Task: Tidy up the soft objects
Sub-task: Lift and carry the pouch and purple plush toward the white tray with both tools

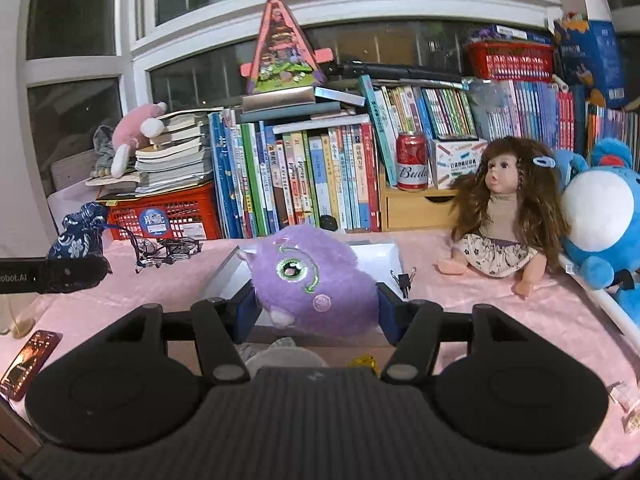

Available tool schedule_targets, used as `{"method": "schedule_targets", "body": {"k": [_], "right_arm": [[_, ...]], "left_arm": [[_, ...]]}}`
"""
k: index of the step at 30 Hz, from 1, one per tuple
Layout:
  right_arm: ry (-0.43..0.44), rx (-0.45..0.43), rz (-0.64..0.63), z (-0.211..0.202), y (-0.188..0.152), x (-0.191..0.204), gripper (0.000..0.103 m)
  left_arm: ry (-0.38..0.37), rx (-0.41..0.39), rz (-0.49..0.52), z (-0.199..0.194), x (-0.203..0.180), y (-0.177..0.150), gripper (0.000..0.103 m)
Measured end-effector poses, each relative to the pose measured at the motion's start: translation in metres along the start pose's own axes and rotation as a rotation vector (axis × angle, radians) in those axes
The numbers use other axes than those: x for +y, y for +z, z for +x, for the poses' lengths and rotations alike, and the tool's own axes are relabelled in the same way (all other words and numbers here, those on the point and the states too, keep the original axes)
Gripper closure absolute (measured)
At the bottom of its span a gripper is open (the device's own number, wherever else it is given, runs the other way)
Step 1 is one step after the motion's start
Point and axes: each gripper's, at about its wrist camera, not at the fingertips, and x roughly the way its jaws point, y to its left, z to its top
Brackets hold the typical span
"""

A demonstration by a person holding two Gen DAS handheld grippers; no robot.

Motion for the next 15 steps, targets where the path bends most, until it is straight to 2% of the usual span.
{"method": "schedule_targets", "body": {"k": [6,15], "right_arm": [[-0.001,0.048,0.025,0.014,0.013,-0.013,0.039],[-0.042,0.079,0.036,0.042,0.047,-0.021,0.039]], "left_arm": [[0.009,0.030,-0.002,0.017,-0.003,0.013,0.042],[-0.019,0.152,-0.060,0.064,-0.001,0.045,0.042]]}}
